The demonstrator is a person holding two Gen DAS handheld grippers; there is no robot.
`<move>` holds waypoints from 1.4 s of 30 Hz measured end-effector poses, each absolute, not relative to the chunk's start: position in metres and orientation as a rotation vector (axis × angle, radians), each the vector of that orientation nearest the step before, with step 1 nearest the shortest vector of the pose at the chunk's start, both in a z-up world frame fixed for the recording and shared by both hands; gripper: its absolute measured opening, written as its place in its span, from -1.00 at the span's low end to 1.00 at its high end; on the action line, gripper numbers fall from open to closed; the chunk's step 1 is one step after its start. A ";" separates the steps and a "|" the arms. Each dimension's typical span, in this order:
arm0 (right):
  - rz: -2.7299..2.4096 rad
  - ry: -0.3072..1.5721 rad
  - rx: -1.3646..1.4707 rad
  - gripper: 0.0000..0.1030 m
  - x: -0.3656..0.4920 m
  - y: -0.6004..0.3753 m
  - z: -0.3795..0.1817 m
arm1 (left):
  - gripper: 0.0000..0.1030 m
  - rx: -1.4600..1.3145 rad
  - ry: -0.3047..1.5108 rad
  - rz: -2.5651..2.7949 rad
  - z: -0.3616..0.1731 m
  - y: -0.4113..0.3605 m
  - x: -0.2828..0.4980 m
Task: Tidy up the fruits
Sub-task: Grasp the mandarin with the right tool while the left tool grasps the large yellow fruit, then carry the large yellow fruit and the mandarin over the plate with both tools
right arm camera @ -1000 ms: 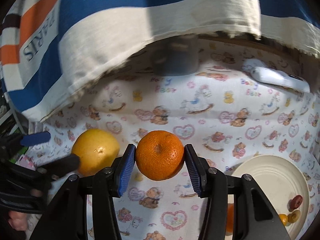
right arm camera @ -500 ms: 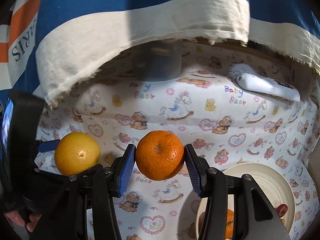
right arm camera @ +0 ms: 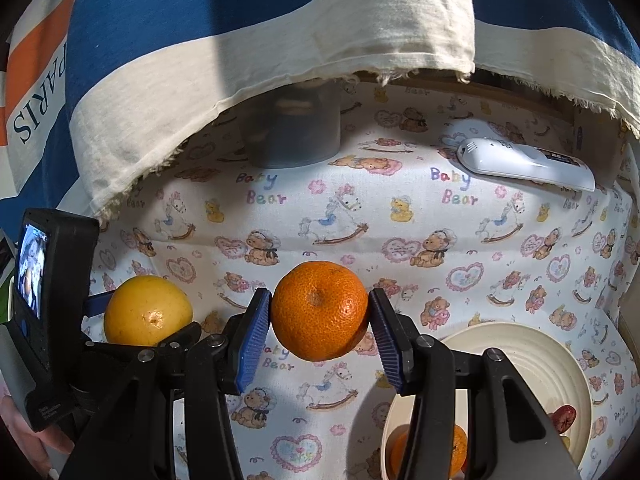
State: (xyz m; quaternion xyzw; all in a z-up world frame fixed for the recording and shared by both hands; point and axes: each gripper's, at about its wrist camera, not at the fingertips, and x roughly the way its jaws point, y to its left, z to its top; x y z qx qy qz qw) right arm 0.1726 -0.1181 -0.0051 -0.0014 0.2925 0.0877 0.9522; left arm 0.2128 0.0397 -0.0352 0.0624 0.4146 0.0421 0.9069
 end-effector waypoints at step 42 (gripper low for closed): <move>0.017 0.438 -0.008 0.00 0.081 -0.290 0.063 | 0.52 0.107 0.666 -0.261 0.051 -0.121 0.132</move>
